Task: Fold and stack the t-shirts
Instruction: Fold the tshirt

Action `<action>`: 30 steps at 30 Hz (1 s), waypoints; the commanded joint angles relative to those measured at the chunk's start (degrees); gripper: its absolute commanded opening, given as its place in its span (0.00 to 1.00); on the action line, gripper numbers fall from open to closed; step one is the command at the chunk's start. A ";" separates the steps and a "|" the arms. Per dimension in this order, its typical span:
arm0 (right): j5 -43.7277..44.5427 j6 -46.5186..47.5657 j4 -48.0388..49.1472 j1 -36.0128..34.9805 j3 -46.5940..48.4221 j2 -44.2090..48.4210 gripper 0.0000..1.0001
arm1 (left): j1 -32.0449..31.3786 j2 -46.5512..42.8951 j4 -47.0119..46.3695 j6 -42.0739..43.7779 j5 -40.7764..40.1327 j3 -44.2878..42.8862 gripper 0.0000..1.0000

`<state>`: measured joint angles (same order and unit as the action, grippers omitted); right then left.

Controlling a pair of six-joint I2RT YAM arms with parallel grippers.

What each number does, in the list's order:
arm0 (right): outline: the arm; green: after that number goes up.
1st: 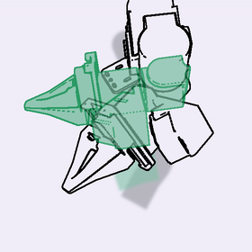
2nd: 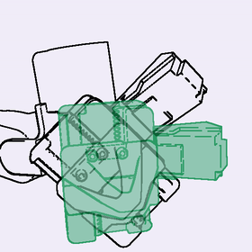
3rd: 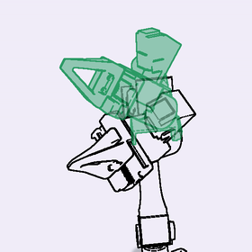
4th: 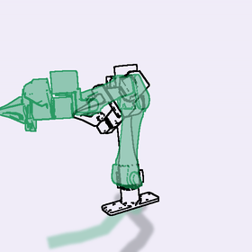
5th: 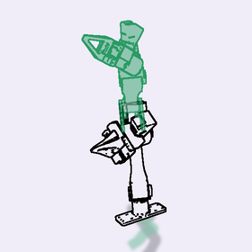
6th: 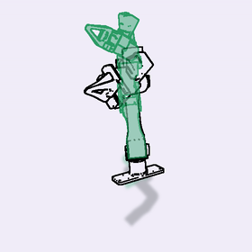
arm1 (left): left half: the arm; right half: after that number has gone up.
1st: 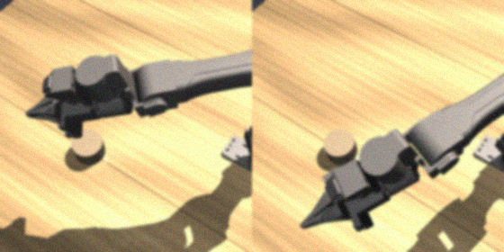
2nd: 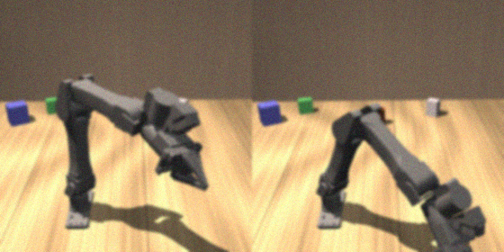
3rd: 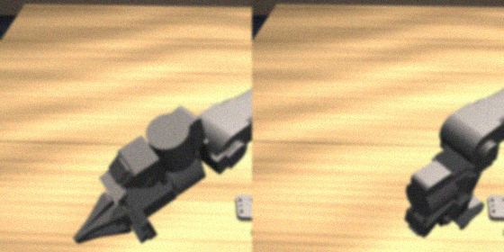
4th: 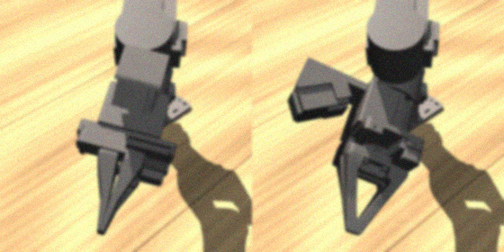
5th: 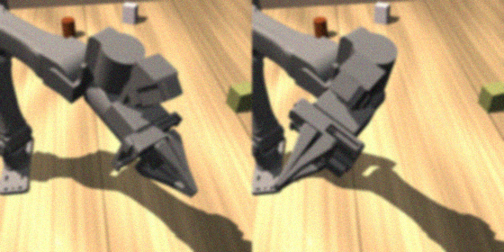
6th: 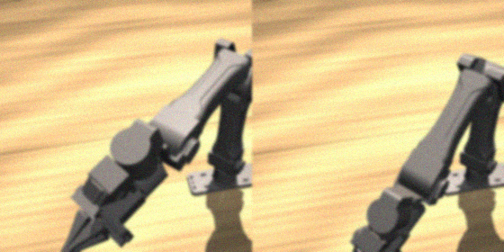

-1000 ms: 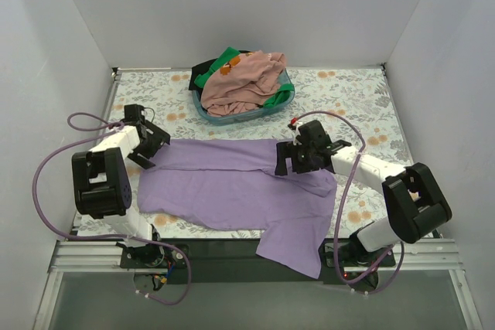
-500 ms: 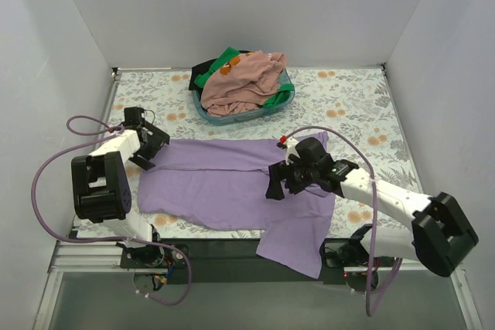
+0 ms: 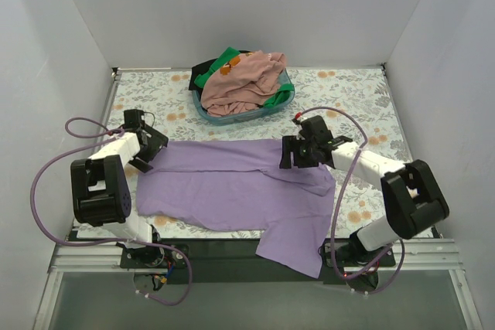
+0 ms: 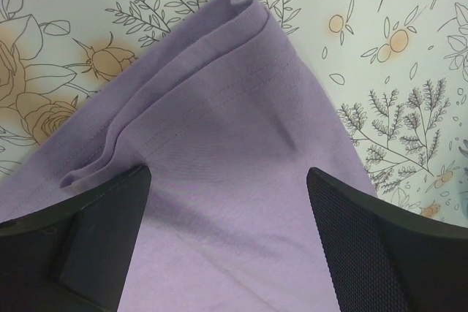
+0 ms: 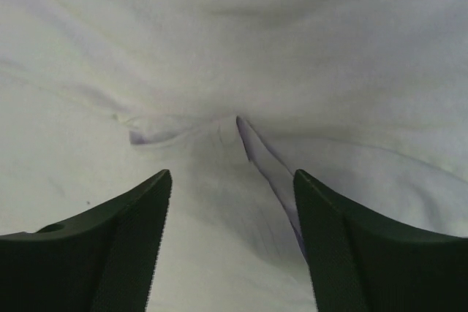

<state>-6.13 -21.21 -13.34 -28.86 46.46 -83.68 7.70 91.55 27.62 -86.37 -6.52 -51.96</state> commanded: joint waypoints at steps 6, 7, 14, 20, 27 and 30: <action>-4.41 -1.72 4.46 -0.40 4.52 -6.85 0.61 | 0.21 -1.90 2.27 0.50 -1.83 2.22 0.89; -4.24 -1.73 4.47 -0.75 4.35 -7.02 0.61 | 0.29 -1.90 2.18 0.59 -1.83 2.39 0.89; -2.84 -1.73 4.73 -1.55 3.99 -9.57 0.53 | 0.29 -1.28 1.92 0.59 -1.91 2.57 0.89; -2.49 -2.34 5.08 -2.25 3.99 -9.49 0.12 | 0.29 -1.46 2.09 0.94 -2.00 2.57 0.89; -0.03 -4.09 4.12 -5.41 1.80 -2.11 0.01 | 0.29 -2.42 2.00 0.50 -2.00 3.01 0.89; 0.07 -6.38 3.50 -7.96 -0.40 1.67 0.01 | 0.21 -2.17 1.22 0.41 -1.39 3.36 0.89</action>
<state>-7.03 -24.99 -9.58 -34.79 47.64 -86.21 7.70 90.26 26.72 -86.17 -6.83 -50.46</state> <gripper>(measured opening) 0.022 0.887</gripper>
